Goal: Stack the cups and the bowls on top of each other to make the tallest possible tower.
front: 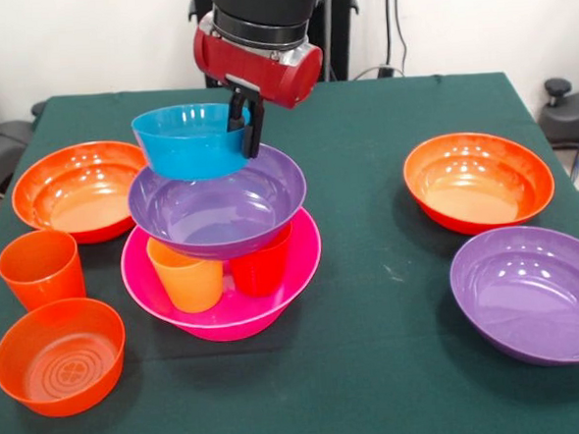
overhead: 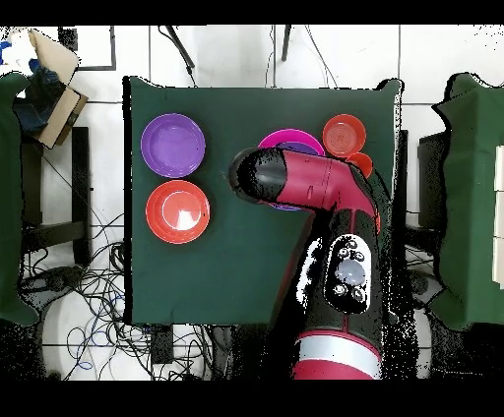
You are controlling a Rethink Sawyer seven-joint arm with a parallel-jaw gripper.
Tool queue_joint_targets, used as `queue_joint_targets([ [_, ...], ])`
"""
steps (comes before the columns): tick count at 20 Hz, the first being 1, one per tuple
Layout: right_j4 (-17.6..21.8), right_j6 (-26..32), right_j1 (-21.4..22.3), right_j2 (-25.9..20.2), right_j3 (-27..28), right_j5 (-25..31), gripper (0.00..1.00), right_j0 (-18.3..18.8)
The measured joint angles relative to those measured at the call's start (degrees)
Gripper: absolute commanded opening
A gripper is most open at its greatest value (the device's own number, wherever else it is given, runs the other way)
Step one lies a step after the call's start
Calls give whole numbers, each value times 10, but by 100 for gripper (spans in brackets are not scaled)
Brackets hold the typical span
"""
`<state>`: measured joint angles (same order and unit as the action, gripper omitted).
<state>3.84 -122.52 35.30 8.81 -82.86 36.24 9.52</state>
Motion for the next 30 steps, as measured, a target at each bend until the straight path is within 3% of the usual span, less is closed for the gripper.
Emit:
queue_joint_targets([
  [30,0,0,-1,-41,35,0,0,7],
])
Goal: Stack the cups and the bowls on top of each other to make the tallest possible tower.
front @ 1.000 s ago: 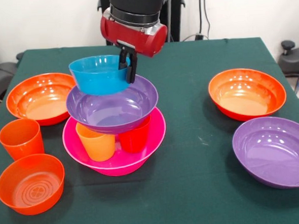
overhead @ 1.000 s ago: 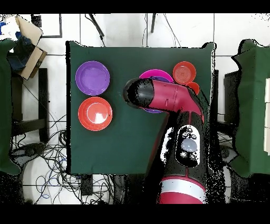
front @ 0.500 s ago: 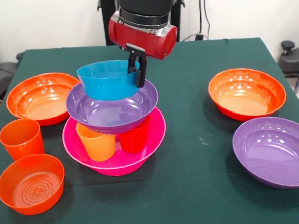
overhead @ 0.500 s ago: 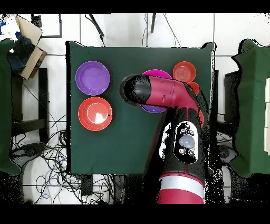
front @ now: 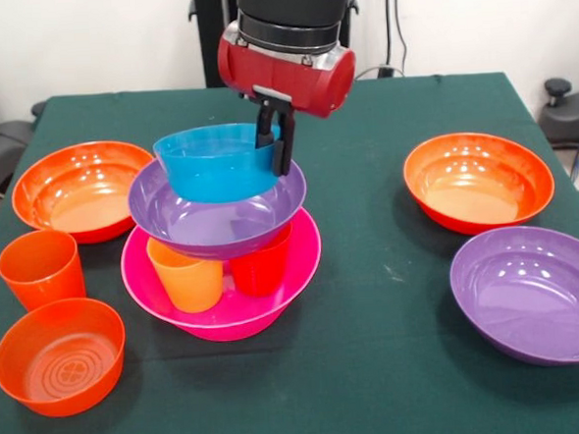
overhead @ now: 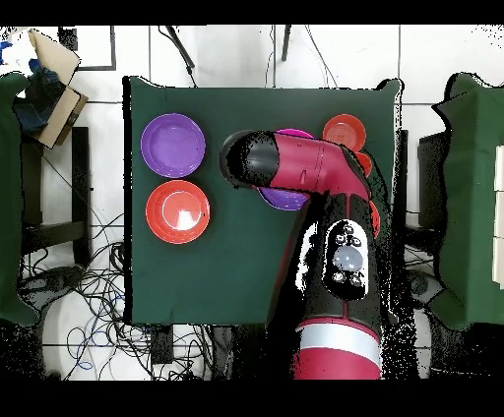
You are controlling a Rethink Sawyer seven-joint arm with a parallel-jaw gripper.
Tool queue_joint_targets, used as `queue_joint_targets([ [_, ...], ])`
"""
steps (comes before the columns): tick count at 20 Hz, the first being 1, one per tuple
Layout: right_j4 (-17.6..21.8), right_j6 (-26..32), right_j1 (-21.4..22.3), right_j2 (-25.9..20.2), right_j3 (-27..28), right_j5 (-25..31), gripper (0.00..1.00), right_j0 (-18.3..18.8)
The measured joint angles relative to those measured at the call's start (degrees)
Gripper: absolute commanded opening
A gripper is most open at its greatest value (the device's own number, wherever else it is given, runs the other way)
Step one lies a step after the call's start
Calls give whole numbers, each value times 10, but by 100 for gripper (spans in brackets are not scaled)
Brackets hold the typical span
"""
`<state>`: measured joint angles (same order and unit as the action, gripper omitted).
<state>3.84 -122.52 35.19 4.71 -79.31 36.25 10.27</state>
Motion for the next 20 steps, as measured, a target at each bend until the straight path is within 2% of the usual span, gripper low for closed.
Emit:
queue_joint_targets([
  [4,0,0,-1,-1,9,0,0,0],
  [5,0,0,-2,-1,21,0,100,0],
  [20,1,0,-2,12,60,20,100,-11],
])
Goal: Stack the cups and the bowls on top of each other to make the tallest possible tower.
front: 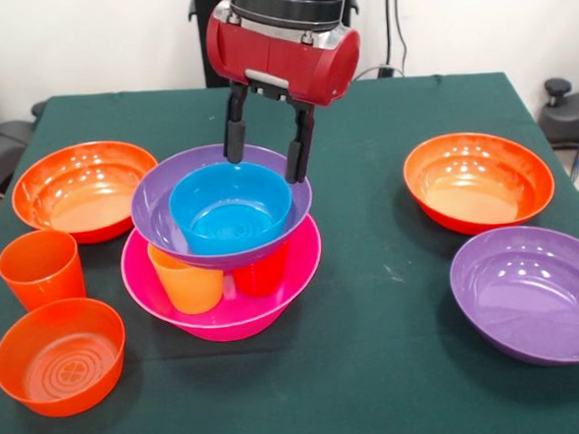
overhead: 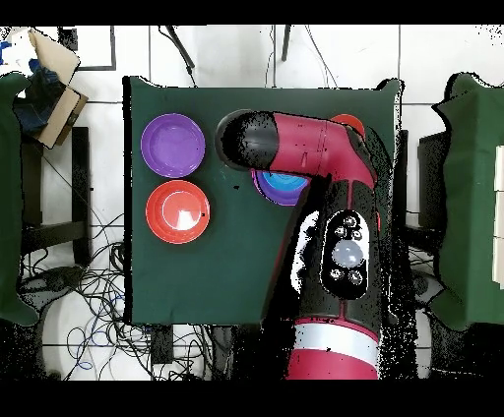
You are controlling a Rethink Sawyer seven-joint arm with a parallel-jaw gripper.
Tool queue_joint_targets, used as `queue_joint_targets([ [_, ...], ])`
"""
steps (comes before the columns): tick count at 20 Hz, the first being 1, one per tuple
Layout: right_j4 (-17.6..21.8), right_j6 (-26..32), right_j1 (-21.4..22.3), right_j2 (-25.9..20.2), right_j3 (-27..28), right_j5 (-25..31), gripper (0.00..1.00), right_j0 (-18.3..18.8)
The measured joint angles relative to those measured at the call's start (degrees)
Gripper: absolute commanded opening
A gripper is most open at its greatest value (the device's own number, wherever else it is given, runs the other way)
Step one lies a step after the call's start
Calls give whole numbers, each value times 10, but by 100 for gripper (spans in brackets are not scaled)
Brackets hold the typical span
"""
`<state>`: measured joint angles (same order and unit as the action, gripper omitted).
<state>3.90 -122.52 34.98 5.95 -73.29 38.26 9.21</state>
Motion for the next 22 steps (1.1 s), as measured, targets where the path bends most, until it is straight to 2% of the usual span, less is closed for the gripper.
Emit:
queue_joint_targets([
  [16,0,0,0,1,8,2,100,0],
  [22,0,0,4,1,9,42,100,0],
])
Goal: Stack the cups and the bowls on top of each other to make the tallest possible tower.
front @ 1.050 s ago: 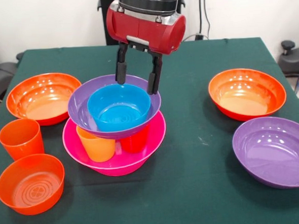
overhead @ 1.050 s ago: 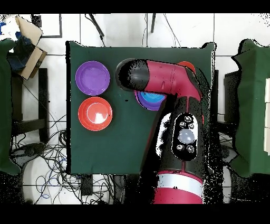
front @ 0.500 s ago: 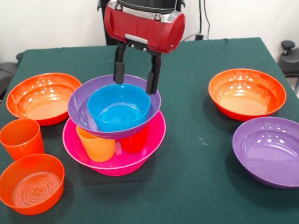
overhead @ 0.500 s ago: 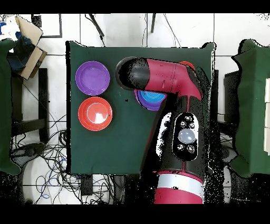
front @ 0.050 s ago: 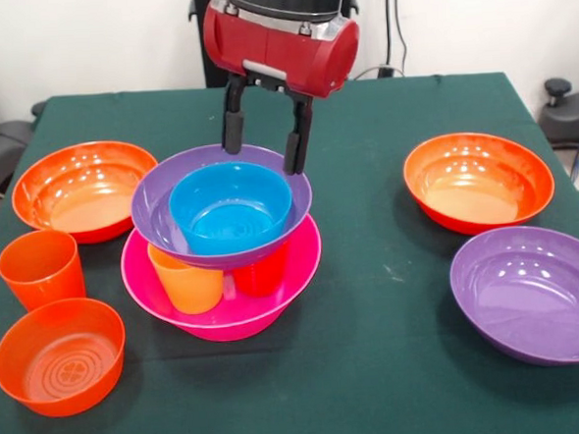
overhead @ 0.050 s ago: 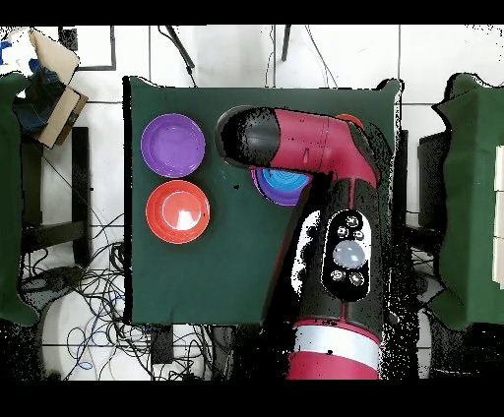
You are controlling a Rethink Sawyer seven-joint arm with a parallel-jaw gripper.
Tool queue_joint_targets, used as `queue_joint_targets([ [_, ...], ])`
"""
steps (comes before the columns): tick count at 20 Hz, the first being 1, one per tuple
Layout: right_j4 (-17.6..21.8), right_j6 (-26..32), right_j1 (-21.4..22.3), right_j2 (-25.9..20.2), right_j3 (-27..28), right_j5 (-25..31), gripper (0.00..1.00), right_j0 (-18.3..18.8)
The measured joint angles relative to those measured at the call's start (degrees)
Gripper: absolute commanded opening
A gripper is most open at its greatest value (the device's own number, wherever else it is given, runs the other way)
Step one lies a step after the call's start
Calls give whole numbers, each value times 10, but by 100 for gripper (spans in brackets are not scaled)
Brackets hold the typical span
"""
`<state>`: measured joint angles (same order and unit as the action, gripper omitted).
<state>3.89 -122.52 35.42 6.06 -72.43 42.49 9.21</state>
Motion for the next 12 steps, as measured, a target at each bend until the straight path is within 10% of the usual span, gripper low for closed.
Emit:
queue_joint_targets([
  [12,-2,0,39,11,0,47,100,-38],
])
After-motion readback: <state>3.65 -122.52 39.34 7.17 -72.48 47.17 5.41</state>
